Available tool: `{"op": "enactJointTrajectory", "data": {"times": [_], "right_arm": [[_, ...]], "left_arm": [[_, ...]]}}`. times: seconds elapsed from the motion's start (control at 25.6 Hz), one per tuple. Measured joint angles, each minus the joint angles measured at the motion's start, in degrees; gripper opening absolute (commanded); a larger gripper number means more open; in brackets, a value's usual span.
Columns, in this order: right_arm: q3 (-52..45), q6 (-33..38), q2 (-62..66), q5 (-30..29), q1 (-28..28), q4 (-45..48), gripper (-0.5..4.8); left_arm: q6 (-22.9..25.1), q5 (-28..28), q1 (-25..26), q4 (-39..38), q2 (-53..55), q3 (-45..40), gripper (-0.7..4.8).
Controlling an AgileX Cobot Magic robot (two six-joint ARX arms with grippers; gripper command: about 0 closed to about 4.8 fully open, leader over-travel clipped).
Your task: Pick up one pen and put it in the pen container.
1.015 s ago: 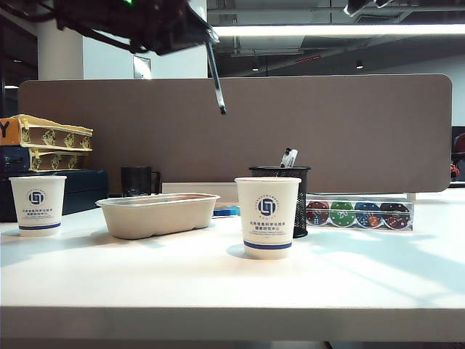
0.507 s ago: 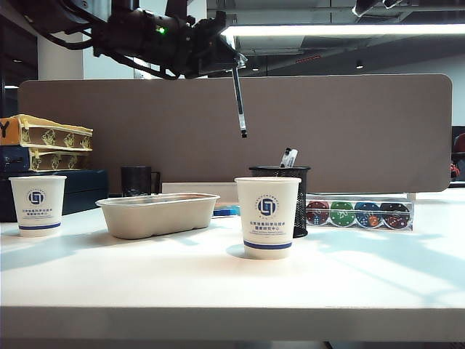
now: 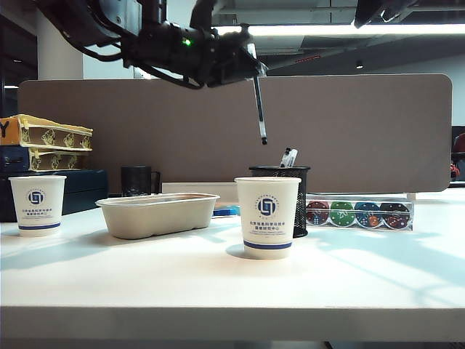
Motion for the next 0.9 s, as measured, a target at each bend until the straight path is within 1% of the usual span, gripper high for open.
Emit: {"op": "enactJointTrajectory", "data": {"times": [0.59, 0.9], "right_arm": [[0.0, 0.8, 0.2, 0.0, 0.0, 0.0, 2.7], [-0.1, 3.7, 4.3, -1.8, 0.0, 1.1, 2.7]], "left_arm": [[0.0, 0.0, 0.0, -0.2, 4.2, 0.0, -0.06], [0.7, 0.0, -0.1, -1.9, 5.2, 0.0, -0.06]]}}
